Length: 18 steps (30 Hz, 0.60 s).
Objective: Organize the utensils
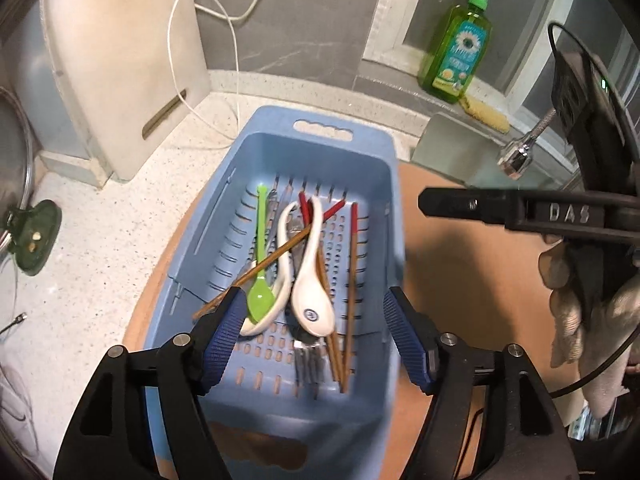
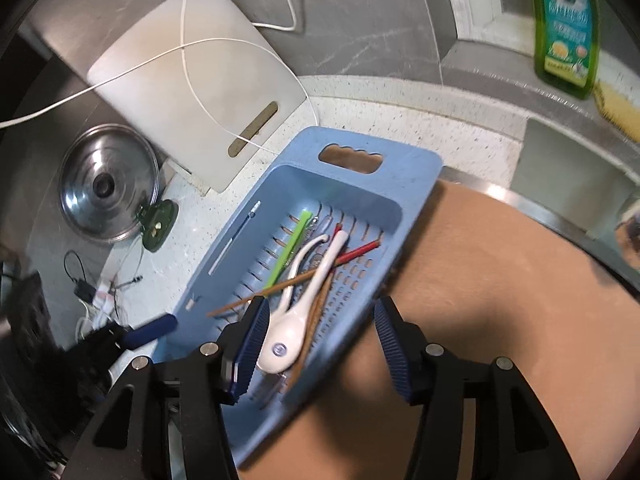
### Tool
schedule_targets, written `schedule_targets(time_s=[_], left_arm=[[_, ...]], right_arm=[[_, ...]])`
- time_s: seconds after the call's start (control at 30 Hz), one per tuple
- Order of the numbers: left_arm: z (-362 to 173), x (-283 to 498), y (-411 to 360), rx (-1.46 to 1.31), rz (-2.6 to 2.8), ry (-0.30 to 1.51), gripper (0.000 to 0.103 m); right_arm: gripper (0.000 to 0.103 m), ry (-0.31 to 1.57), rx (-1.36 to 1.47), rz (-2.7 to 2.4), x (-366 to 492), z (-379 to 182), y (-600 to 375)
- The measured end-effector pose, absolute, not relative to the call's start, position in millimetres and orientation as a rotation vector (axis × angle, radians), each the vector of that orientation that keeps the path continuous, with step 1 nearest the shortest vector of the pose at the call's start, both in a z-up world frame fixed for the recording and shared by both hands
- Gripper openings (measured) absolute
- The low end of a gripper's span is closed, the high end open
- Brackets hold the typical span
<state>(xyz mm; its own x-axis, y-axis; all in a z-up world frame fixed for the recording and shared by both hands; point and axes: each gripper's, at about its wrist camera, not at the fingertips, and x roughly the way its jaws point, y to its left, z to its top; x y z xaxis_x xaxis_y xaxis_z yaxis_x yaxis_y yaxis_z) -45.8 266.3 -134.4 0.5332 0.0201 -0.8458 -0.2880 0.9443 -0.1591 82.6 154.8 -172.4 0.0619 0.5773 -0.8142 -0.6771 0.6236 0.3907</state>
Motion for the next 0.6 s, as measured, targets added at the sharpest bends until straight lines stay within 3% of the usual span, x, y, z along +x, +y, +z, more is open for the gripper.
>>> schedule_targets(time_s=[0.3, 0.6], left_arm=[[-110.7, -56.2, 239.9, -0.276, 0.233, 0.933, 0.081], [-94.5, -71.7, 215.9, -0.284, 0.304, 0.875, 0.082]], right_arm=[[0.063, 1.071, -0.158, 0.959, 66.8, -154.7, 114.7], [0.064, 0.978, -0.200, 0.960, 48.9, -135.2, 72.2]])
